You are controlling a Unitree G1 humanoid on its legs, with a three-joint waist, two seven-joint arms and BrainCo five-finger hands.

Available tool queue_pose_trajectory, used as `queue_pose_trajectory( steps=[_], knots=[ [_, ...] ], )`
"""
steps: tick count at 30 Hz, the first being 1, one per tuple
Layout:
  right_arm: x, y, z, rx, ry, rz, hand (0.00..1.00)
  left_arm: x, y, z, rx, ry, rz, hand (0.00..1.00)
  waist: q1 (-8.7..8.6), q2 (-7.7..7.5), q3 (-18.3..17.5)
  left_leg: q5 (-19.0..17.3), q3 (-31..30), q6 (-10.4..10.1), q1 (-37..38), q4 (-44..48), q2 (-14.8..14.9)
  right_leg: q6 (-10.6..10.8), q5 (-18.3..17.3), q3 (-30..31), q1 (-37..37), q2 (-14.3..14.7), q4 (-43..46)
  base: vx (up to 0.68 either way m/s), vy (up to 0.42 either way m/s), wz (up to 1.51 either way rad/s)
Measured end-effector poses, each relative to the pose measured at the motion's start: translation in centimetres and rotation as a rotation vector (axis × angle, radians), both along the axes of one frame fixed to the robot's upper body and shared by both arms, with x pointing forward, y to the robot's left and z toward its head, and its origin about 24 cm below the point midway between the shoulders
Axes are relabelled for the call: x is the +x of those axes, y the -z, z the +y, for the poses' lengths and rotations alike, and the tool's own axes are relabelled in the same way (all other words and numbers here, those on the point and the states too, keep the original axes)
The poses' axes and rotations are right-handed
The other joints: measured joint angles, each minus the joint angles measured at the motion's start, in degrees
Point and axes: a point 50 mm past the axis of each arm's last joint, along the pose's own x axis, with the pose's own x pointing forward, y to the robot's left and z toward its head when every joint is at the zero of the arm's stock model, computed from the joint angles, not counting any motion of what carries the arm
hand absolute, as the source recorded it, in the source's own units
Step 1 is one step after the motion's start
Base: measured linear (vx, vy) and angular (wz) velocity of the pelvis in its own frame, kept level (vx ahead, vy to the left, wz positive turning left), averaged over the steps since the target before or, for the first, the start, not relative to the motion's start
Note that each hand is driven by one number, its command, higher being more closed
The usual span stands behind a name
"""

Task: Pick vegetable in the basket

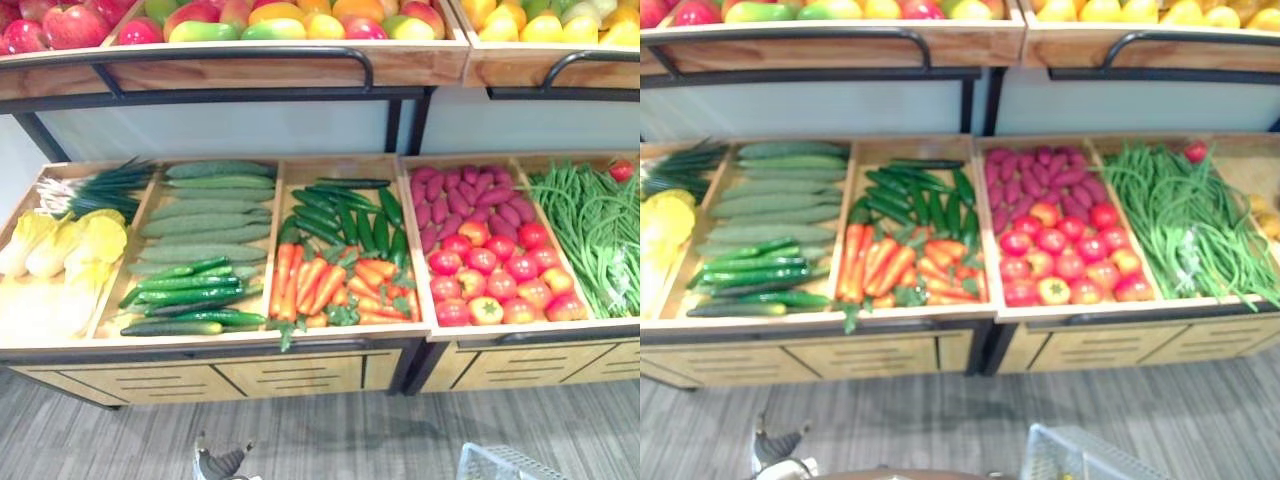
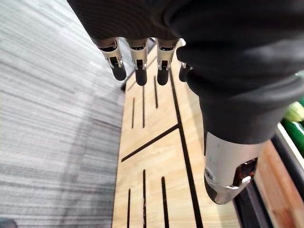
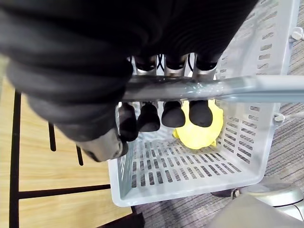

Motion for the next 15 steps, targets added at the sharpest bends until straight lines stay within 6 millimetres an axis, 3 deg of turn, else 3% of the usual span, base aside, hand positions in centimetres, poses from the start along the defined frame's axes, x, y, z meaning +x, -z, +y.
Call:
queue_pose_trajectory(
  steps=[6,11,15],
  knots=[
    [0.8,-0.2,0.0,-0.011,-0.049,-0.021,1.0,4.1,-3.8,-0.3,0.109,0.134,-0.187,0.0,0.02,0.15,-0.12,-0.4,1.78,-0.14,0.68,0.0,0.37,-0.13,0.35,1.4,0.02,0.35,-0.11,0.03,0.007,-0.13],
    [1.2,-0.2,0.2,-0.014,-0.105,-0.021,1.0,7.3,-7.3,1.1,0.234,0.197,-0.323,0.0,-0.14,0.27,-0.32,-0.86,4.75,-0.53,1.03,0.0,1.37,-0.64,1.05,4.21,-0.96,1.4,-1.14,0.0,-0.004,-0.28],
    [1.4,-0.3,-0.2,-0.024,-0.119,-0.023,1.0,8.9,-8.5,1.2,0.255,0.192,-0.376,0.0,-0.51,1.0,-0.75,-1.06,6.01,-0.69,0.95,0.11,1.57,-0.79,1.61,5.52,-1.86,1.7,-1.15,0.02,-0.003,-0.21]
  ],
)
